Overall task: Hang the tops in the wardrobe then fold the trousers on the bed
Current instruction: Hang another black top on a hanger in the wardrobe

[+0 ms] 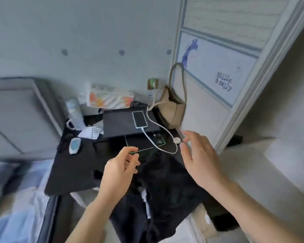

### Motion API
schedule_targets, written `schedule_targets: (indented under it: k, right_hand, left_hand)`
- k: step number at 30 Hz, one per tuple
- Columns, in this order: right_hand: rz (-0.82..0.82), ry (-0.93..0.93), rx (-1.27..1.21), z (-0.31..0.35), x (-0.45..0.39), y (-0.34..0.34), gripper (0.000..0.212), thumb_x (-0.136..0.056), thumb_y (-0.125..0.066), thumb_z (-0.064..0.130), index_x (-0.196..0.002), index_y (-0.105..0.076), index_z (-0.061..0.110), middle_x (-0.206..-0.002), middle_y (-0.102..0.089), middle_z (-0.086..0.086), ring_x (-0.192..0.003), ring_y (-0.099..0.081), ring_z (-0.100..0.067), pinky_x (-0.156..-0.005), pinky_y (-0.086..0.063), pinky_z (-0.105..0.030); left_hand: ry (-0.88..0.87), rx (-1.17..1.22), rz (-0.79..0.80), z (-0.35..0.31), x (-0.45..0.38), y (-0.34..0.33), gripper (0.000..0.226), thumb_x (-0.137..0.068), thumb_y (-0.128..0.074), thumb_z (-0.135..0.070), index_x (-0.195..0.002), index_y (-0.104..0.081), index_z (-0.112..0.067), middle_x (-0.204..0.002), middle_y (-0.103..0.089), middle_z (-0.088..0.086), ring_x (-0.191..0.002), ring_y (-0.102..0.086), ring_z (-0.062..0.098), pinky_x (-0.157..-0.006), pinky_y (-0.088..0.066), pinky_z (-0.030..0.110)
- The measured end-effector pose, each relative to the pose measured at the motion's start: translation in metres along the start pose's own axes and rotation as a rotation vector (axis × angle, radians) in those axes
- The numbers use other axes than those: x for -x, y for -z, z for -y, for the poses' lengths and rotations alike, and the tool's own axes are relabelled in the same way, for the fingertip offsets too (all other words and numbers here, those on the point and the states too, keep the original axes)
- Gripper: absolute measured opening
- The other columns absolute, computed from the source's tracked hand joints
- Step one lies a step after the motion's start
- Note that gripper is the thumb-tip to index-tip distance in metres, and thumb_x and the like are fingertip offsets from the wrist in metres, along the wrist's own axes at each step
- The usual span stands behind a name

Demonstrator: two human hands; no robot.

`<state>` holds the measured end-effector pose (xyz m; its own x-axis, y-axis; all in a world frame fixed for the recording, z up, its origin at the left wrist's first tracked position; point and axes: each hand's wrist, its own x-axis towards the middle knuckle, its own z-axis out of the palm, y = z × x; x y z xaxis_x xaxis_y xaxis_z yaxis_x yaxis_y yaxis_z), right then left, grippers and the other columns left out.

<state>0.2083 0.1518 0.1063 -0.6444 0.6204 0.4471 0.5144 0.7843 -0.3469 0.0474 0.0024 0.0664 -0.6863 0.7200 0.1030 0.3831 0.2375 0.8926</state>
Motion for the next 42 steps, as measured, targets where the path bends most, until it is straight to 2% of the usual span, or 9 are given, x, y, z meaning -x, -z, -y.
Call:
schedule_targets:
  k: [7,13,17,21,28,31,35,38,42]
  right_hand:
    - [0.356,0.345,-0.277,0.104,0.085,-0.071,0.034,-0.097,-0.043,0.032,-0.124,-0.052,0.014,-0.102,-0.061,0.008,-0.099,-0.053,-0.015,-0.076,-0.040,-0.026]
    - [0.602,0.508,-0.441,0.187,0.160,-0.104,0.032,-0.099,-0.043,0.029,-0.127,-0.049,0.015,-0.093,-0.062,0.004,-0.100,-0.050,-0.015,-0.080,-0.046,-0.030]
    - [0.731,0.586,-0.458,0.250,0.222,-0.142,0.032,-0.099,-0.042,0.032,-0.126,-0.050,0.017,-0.090,-0.064,0.003,-0.102,-0.051,-0.018,-0.081,-0.047,-0.035]
    - [0.900,0.603,-0.411,0.326,0.296,-0.191,0.030,-0.098,-0.041,0.035,-0.122,-0.050,0.018,-0.100,-0.066,-0.005,-0.106,-0.051,-0.024,-0.079,-0.044,-0.037]
    - [1.112,0.685,-0.256,0.443,0.403,-0.286,0.030,-0.100,-0.039,0.029,-0.122,-0.050,0.012,-0.116,-0.062,-0.010,-0.111,-0.052,-0.030,-0.076,-0.035,-0.032]
    - [1.193,0.732,-0.163,0.478,0.443,-0.332,0.032,-0.101,-0.036,0.030,-0.124,-0.048,0.012,-0.122,-0.059,-0.009,-0.111,-0.051,-0.030,-0.077,-0.037,-0.032]
    - [1.269,0.874,-0.035,0.506,0.492,-0.406,0.033,-0.101,-0.034,0.033,-0.120,-0.048,0.010,-0.116,-0.059,-0.006,-0.112,-0.049,-0.028,-0.078,-0.039,-0.035]
    - [1.394,0.786,-0.013,0.524,0.520,-0.469,0.033,-0.100,-0.037,0.035,-0.115,-0.051,0.010,-0.112,-0.060,-0.006,-0.108,-0.050,-0.028,-0.080,-0.042,-0.036]
    - [1.491,0.640,-0.071,0.553,0.557,-0.557,0.033,-0.098,-0.044,0.039,-0.107,-0.054,0.009,-0.108,-0.059,-0.008,-0.103,-0.053,-0.027,-0.084,-0.045,-0.038]
  left_hand:
    - [0.369,-0.018,-0.457,0.075,0.175,0.071,0.019,-0.097,-0.053,-0.026,-0.091,-0.060,-0.043,-0.074,-0.070,-0.007,-0.061,-0.067,0.010,-0.058,-0.048,0.022]
    - [0.646,-0.034,-0.658,0.128,0.313,0.106,0.021,-0.097,-0.053,-0.020,-0.089,-0.061,-0.038,-0.072,-0.069,-0.014,-0.062,-0.067,0.017,-0.066,-0.051,0.036]
    - [0.827,-0.022,-0.783,0.172,0.403,0.129,0.018,-0.097,-0.053,-0.019,-0.089,-0.062,-0.032,-0.069,-0.069,-0.011,-0.057,-0.067,0.011,-0.070,-0.053,0.038]
    - [0.999,0.017,-0.866,0.226,0.488,0.157,0.019,-0.095,-0.054,-0.017,-0.086,-0.065,-0.030,-0.067,-0.069,-0.009,-0.060,-0.066,0.015,-0.072,-0.056,0.040]
    - [1.192,-0.061,-0.755,0.348,0.607,0.225,0.013,-0.098,-0.051,-0.027,-0.098,-0.064,-0.028,-0.080,-0.069,-0.009,-0.076,-0.063,0.012,-0.070,-0.054,0.037]
    - [1.256,-0.102,-0.611,0.416,0.644,0.247,0.012,-0.099,-0.050,-0.027,-0.099,-0.062,-0.027,-0.092,-0.068,-0.007,-0.080,-0.061,0.009,-0.076,-0.052,0.034]
    - [1.357,-0.161,-0.450,0.509,0.677,0.274,0.025,-0.097,-0.052,-0.027,-0.116,-0.061,-0.014,-0.118,-0.059,0.006,-0.102,-0.058,0.022,-0.090,-0.046,0.033]
    - [1.395,-0.197,-0.349,0.564,0.681,0.284,0.038,-0.096,-0.053,-0.031,-0.130,-0.053,-0.013,-0.131,-0.049,0.008,-0.118,-0.050,0.027,-0.100,-0.042,0.036]
    - [1.408,-0.123,-0.361,0.632,0.665,0.283,0.046,-0.095,-0.055,-0.033,-0.135,-0.049,-0.012,-0.134,-0.048,0.010,-0.122,-0.048,0.029,-0.102,-0.041,0.038]
